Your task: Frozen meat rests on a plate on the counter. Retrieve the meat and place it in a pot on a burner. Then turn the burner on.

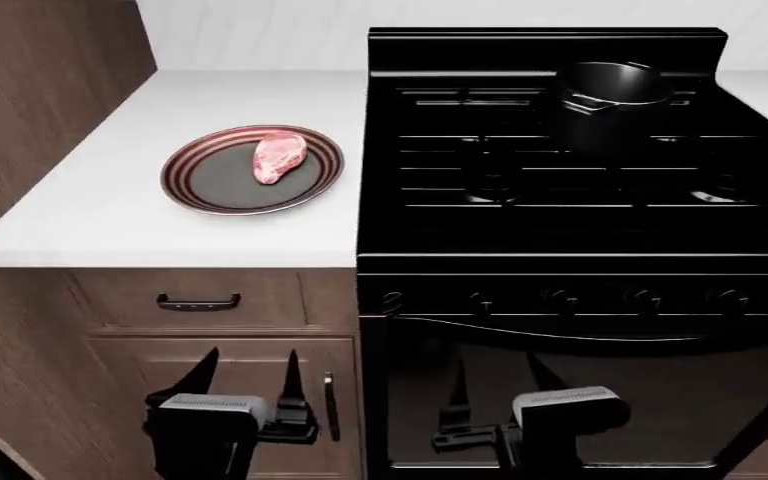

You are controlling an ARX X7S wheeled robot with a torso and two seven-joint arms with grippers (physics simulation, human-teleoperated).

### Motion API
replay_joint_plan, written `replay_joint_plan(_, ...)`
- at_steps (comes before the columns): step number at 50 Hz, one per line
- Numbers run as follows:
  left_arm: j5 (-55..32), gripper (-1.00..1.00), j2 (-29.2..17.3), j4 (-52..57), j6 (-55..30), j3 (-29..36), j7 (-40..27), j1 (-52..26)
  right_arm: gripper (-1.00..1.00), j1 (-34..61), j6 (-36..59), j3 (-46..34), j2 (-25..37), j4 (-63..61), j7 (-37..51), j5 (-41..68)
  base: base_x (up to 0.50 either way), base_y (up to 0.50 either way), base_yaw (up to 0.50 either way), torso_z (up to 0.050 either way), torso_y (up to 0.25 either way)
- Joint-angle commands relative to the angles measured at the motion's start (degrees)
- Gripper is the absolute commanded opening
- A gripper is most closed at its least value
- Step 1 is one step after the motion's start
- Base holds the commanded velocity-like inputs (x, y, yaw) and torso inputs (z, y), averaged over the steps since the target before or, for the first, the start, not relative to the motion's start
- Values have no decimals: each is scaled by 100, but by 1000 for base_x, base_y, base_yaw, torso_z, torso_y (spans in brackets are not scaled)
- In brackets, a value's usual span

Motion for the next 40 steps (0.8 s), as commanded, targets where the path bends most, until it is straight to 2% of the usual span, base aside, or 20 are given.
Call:
replay_joint_plan(1,-312,100,-200,758,-1468,-266,-630,-322,100,-19,907,8,246,-844,48,117,0,0,0,0,0)
replay_joint_plan(7,-556,100,-781,2229,-3707,-563,-1329,-997,100,132,2427,284,719,-2651,98,293,0,0,0,0,0)
replay_joint_plan(13,-1363,100,-1238,3453,-5654,-1083,-1568,-1981,100,597,3872,752,1183,-4191,-15,807,0,0,0,0,0)
replay_joint_plan(17,-1898,100,-1446,3829,-6602,-1412,-1606,-2691,100,968,4507,1020,1407,-4813,-103,1127,301,4,0,0,0)
replay_joint_plan(29,-2317,100,-1898,4063,-7460,-1384,-1501,-3634,100,2060,6113,1104,1807,-5737,-141,1584,500,9,0,0,0)
replay_joint_plan(40,-2287,100,-2036,3982,-7454,-1125,-1423,-3793,100,2407,6363,959,1971,-5831,-136,1661,500,10,0,0,0)
